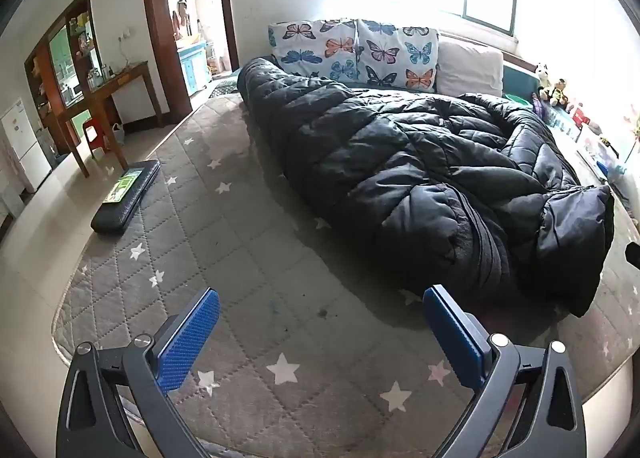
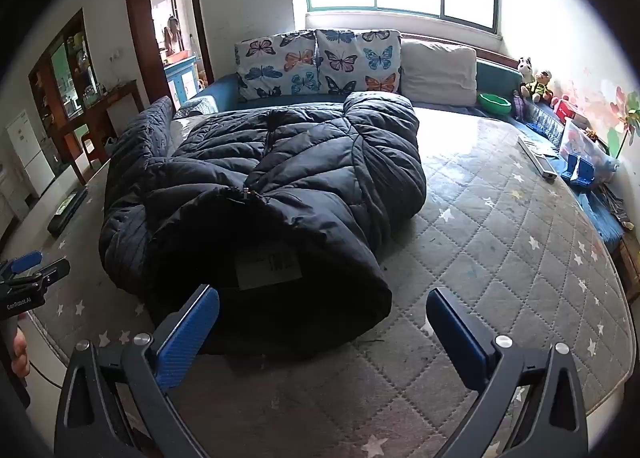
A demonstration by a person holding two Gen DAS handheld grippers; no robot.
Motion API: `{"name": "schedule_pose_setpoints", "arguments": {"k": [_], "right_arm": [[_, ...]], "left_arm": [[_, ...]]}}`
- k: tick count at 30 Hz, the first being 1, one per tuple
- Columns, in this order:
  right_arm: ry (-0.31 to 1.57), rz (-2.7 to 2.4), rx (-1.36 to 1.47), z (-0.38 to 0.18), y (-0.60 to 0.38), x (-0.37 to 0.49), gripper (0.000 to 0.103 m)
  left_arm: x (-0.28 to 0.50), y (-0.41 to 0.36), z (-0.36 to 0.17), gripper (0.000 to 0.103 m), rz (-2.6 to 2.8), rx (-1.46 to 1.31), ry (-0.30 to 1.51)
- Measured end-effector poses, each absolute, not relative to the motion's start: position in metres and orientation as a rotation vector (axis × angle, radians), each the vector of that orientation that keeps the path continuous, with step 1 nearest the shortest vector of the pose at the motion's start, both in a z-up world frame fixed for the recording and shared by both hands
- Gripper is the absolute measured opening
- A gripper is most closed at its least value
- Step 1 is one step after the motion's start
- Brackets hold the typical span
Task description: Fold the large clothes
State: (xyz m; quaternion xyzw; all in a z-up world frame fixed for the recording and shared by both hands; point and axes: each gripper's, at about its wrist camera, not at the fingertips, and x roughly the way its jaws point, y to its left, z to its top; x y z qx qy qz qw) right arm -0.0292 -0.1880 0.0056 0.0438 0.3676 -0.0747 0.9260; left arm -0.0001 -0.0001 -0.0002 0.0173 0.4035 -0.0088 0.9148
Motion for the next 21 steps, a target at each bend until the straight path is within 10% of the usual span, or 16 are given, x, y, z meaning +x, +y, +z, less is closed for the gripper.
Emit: {"name": "schedule_pose_setpoints", "arguments": {"k": [21], "right_arm": [[0.743, -0.163, 0.106, 0.007, -0.193, -0.027, 0.103]], "left_arm": [[-0.002, -0.005, 0.009, 0.103, -0.031, 0.027, 0.808]]}}
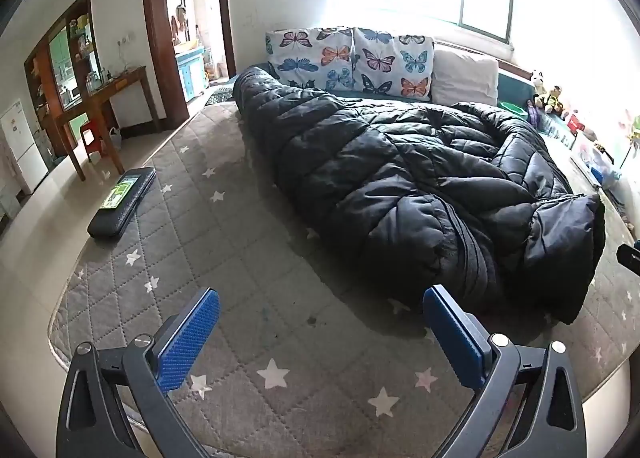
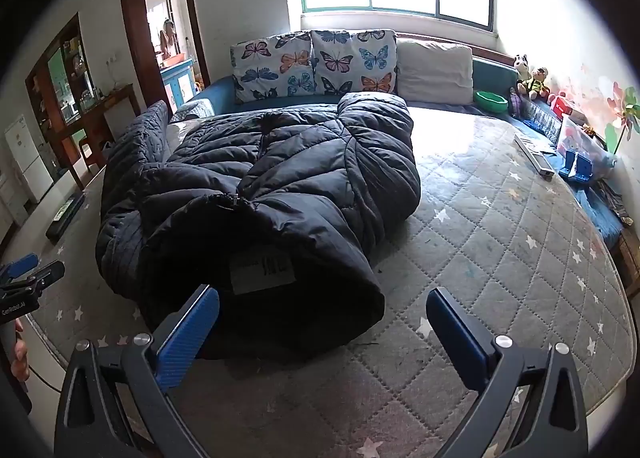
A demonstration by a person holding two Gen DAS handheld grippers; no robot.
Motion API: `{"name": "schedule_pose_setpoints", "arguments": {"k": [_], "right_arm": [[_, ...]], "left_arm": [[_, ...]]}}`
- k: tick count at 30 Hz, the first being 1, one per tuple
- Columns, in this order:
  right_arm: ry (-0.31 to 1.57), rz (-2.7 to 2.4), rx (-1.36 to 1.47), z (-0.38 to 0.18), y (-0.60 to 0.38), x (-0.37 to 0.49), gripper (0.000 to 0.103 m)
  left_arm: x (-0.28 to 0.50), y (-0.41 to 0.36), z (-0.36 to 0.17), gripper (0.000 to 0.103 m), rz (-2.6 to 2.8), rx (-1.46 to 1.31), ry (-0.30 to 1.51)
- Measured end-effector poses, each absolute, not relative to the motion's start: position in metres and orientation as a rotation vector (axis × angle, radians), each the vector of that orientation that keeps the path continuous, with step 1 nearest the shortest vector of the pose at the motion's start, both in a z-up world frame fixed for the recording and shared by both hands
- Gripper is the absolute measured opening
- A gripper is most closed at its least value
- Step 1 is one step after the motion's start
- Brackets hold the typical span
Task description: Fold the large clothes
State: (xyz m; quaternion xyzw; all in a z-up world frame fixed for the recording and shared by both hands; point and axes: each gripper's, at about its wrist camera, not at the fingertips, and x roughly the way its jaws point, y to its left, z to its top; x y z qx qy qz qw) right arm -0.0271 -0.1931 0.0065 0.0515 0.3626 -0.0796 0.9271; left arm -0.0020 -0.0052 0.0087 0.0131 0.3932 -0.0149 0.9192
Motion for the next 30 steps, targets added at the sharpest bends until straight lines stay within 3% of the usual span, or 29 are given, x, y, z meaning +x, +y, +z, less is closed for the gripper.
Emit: {"name": "schedule_pose_setpoints", "arguments": {"k": [30], "right_arm": [[0.750, -0.158, 0.109, 0.008, -0.196, -0.022, 0.103]], "left_arm": [[0.008, -0.020, 0.006, 0.103, -0.099, 0.058, 0.843]]}}
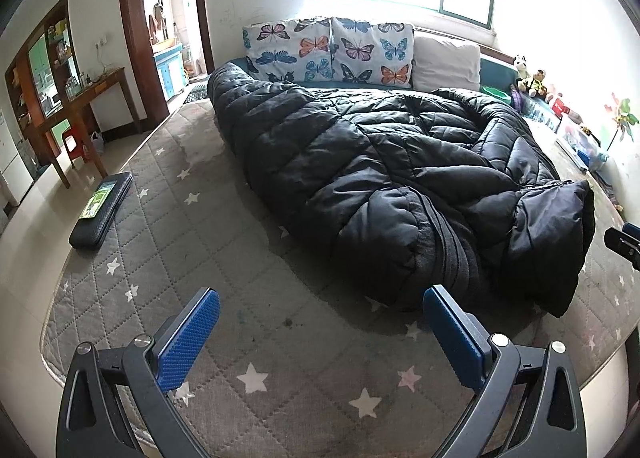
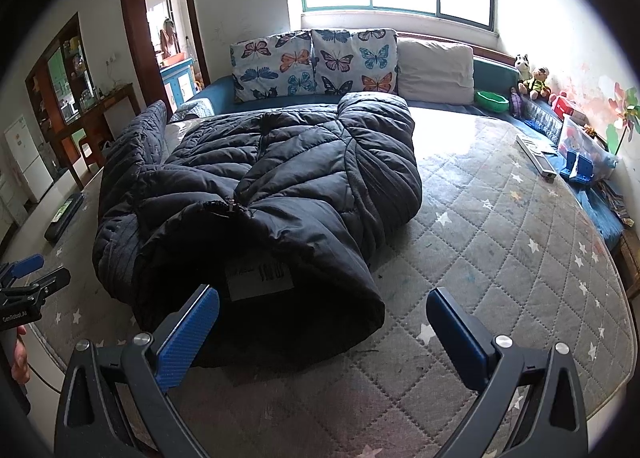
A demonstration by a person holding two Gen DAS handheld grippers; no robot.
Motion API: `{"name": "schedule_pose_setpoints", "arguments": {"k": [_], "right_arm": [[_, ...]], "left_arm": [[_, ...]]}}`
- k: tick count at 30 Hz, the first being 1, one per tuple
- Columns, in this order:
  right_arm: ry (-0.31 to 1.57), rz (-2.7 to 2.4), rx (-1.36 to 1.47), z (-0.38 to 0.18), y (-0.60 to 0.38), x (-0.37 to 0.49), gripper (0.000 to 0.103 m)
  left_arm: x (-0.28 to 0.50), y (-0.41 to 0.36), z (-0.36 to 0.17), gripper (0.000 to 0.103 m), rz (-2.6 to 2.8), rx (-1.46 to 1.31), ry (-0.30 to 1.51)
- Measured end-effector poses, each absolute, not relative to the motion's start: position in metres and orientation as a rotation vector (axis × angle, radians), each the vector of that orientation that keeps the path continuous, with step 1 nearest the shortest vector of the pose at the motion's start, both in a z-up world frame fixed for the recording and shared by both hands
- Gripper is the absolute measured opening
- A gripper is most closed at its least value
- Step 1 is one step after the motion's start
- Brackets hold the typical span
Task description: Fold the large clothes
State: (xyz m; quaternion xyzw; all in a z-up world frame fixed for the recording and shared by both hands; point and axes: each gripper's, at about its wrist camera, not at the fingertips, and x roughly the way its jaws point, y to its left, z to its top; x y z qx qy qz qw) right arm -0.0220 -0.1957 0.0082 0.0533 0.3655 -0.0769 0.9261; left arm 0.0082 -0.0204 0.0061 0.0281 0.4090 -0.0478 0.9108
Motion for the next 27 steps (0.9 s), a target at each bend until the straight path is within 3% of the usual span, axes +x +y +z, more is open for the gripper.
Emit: {"name": "schedule_pose_setpoints", "arguments": {"k": [27], "right_arm": [[0.733, -0.160, 0.103, 0.015, -0.198, -0.021, 0.103]], "left_arm": [[0.012, -0.032, 0.014, 0.103, -0.113, 0.107, 0.837]]}}
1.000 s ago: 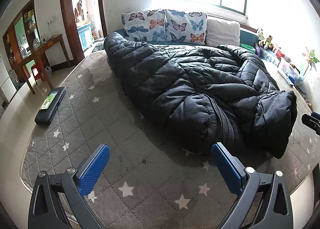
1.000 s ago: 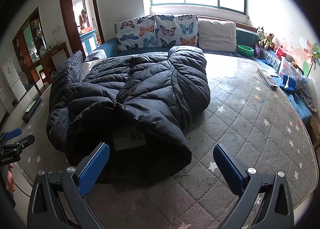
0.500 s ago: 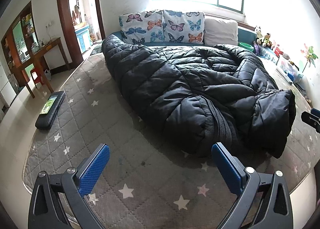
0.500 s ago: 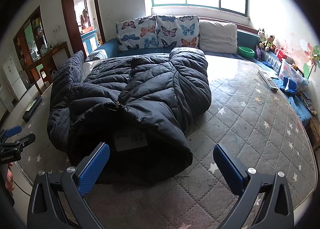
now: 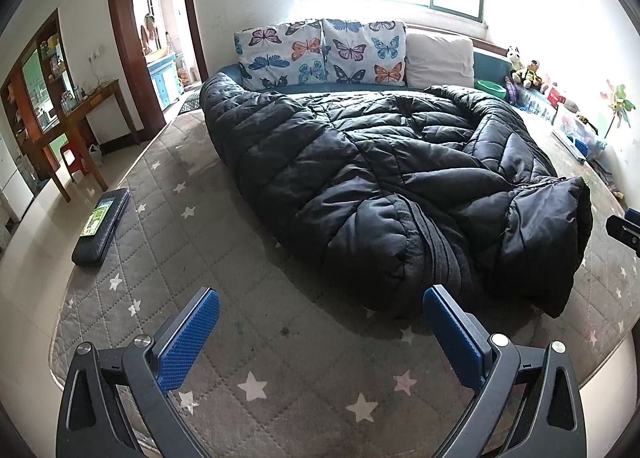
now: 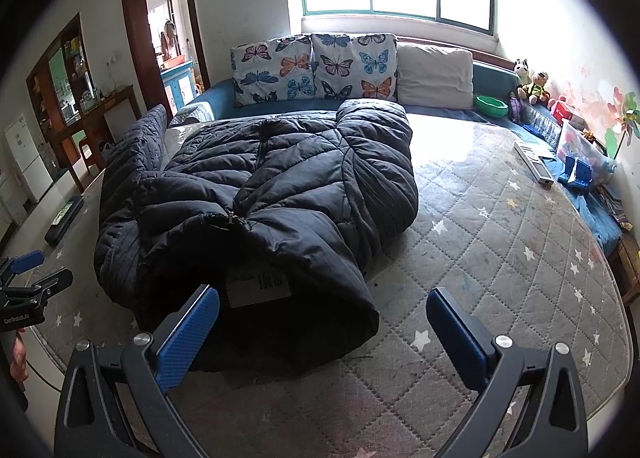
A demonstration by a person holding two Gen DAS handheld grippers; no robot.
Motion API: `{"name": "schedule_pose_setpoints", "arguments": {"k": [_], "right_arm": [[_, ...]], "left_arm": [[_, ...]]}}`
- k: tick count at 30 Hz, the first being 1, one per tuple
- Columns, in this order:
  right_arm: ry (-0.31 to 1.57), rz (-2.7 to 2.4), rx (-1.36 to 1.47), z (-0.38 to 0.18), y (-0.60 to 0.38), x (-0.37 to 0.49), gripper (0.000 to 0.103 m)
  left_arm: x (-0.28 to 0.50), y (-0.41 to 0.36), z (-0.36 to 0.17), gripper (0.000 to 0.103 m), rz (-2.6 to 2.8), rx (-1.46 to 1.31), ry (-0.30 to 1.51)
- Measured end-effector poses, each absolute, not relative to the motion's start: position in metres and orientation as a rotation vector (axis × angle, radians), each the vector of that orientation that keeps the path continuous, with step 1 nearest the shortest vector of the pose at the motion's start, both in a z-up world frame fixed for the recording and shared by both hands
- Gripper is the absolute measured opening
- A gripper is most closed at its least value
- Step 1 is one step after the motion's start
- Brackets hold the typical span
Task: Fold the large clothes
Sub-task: 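Grasp the jacket hem with the left tool while the right tool grasps the hem beside it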
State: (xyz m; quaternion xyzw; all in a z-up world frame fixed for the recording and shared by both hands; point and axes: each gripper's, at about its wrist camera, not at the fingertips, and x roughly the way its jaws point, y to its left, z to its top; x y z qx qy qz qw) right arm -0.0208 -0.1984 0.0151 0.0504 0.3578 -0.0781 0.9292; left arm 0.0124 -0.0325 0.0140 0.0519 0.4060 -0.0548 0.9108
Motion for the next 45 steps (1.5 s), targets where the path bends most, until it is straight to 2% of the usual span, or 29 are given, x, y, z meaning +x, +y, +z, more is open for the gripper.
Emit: {"name": "schedule_pose_setpoints", "arguments": {"k": [21, 30, 31, 36, 37, 38, 39, 40, 41, 43, 45], "right_arm": [[0.752, -0.138, 0.023, 0.028, -0.197, 0.001, 0.103], [0.843, -0.075, -0.043, 0.006, -0.198, 0.016, 0.103], [0.854, -0.066, -0.045, 0.003, -0.198, 0.019, 0.100], [0.894, -0.022, -0.034, -0.010, -0.198, 0.035, 0.083], [0.903, -0.021, -0.034, -0.014, -0.198, 0.039, 0.078], [0.911, -0.020, -0.034, -0.016, -0.199, 0.041, 0.073], [0.932, -0.016, -0.032, -0.022, -0.199, 0.046, 0.059], [0.946, -0.021, -0.033, -0.025, -0.199, 0.048, 0.048], [0.952, -0.028, -0.035, -0.027, -0.200, 0.049, 0.044], [0.951, -0.032, -0.035, -0.025, -0.200, 0.046, 0.030], [0.937, -0.018, -0.012, -0.016, -0.202, 0.039, 0.021]], "left_arm": [[0.035, -0.028, 0.019, 0.103, -0.139, 0.132, 0.867], [0.042, -0.069, 0.010, 0.103, -0.324, 0.224, 0.854], [0.049, -0.072, 0.005, 0.103, -0.318, 0.232, 0.872], [0.088, -0.075, -0.015, 0.085, -0.338, 0.161, 0.965], [0.093, -0.074, -0.018, 0.081, -0.343, 0.153, 0.972], [0.097, -0.074, -0.022, 0.070, -0.359, 0.150, 0.975], [0.101, -0.075, -0.026, 0.064, -0.365, 0.154, 0.985], [0.105, -0.076, -0.030, 0.048, -0.381, 0.156, 1.003], [0.106, -0.077, -0.032, 0.042, -0.404, 0.152, 1.013], [0.103, -0.080, -0.032, 0.034, -0.402, 0.190, 0.985], [0.099, -0.082, -0.029, 0.029, -0.399, 0.219, 0.964]]}}
